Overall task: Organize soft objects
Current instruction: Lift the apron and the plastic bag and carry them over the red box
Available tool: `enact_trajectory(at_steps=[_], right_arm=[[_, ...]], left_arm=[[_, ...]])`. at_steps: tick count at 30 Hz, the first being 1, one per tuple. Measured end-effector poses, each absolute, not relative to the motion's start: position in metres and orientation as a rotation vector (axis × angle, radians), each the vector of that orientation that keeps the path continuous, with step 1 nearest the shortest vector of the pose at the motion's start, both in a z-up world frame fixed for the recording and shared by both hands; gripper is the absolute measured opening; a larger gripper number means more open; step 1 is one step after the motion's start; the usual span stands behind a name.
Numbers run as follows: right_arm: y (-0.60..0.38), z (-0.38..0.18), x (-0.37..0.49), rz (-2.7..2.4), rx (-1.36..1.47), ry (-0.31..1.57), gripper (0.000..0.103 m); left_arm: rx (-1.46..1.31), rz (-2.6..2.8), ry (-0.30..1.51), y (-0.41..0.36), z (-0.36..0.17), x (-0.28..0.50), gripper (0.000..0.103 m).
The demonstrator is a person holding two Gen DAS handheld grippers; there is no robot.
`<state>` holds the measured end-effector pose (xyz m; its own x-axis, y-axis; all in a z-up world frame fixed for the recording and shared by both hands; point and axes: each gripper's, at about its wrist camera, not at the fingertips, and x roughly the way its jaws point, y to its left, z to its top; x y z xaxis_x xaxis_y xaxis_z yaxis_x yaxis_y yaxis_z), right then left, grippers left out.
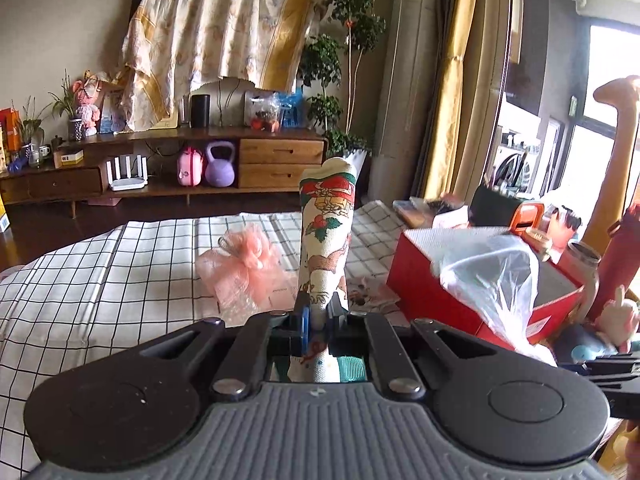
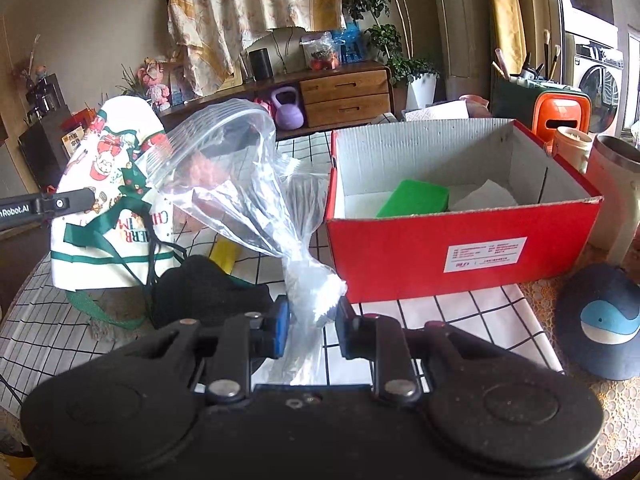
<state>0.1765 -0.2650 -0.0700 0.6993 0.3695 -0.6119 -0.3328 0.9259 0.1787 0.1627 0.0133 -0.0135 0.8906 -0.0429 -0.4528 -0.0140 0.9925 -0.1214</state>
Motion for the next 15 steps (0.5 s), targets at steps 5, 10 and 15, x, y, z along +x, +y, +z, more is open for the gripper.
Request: enact_trajectory(at_steps=[5,10,15], right_arm=[[-0.268,-0.057,0.176,0.385,0.044,0.68,0.023],[-0.277,-0.043,0.179,0.358,0.036,0.675,0.023],[-0.29,-0.03,0.189,0.318,0.043,0.677,0.023]], left_arm=[[-0.153,-0.061,0.453,0.007,0.004,0.162,0.008],[-0.178,-0.117,0.465,-0.005,0.012,0.169,0.008],[-0.179,-0.168,0.472,-0.022,0.018,0.181,0.008]])
